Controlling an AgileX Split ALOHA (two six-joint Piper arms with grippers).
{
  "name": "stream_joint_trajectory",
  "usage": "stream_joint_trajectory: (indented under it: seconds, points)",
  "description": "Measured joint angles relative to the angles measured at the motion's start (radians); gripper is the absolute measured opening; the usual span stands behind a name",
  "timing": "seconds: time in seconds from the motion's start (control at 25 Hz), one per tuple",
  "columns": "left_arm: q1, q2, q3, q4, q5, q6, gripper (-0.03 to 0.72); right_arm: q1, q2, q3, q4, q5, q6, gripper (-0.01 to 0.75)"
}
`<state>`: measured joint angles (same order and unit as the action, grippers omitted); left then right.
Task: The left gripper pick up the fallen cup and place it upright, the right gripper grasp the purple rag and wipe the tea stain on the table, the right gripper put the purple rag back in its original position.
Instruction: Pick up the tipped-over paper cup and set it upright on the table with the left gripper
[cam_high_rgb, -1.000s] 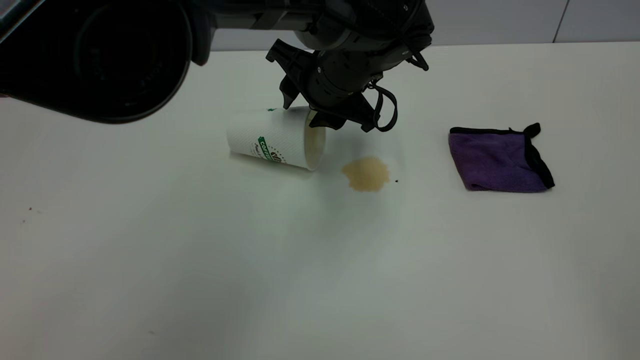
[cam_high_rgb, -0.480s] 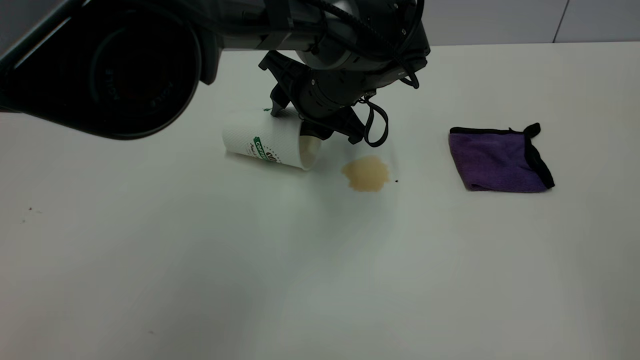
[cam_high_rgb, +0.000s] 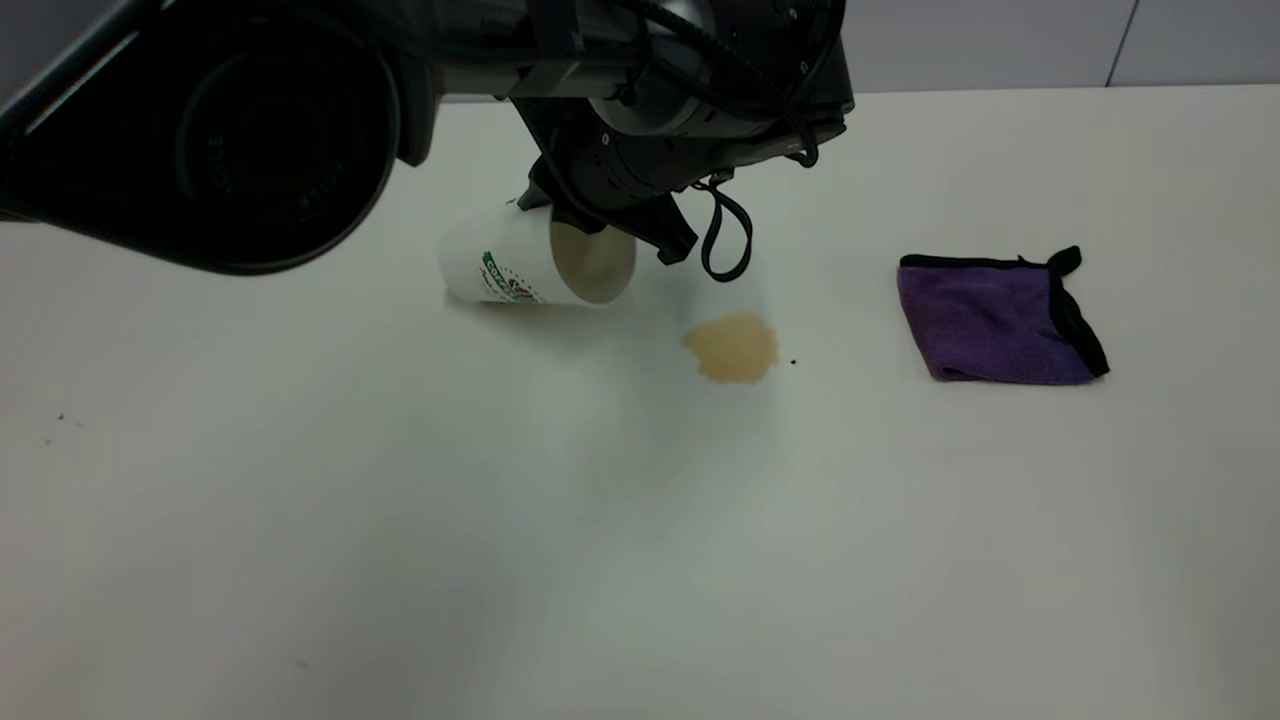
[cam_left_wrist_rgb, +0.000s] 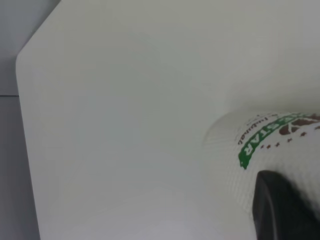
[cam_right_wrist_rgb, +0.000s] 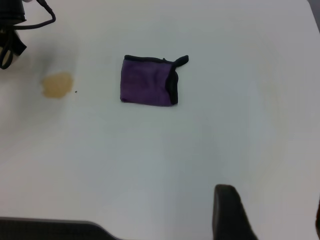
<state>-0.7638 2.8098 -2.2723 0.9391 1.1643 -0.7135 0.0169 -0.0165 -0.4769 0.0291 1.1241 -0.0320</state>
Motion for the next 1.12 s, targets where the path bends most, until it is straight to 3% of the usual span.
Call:
stream_joint_trajectory:
  seconds: [0.24, 0.6, 0.92, 1.12]
  points:
    - [0.002, -0.046, -0.004, -0.062, -0.002, 0.1, -0.027, 0.0, 0.0, 0.0, 0.0, 0.0, 0.0, 0.444]
    - [0.074, -0.213, -0.041, -0.326, -0.001, 0.435, -0.027, 0.0, 0.0, 0.0, 0.0, 0.0, 0.0, 0.444]
    - [0.244, -0.345, -0.043, -0.601, 0.0, 0.705, -0.027, 0.0, 0.0, 0.0, 0.0, 0.0, 0.0, 0.444]
    - [0.39, -0.355, -0.046, -0.889, 0.0, 0.882, -0.027, 0.0, 0.0, 0.0, 0.0, 0.0, 0.0, 0.444]
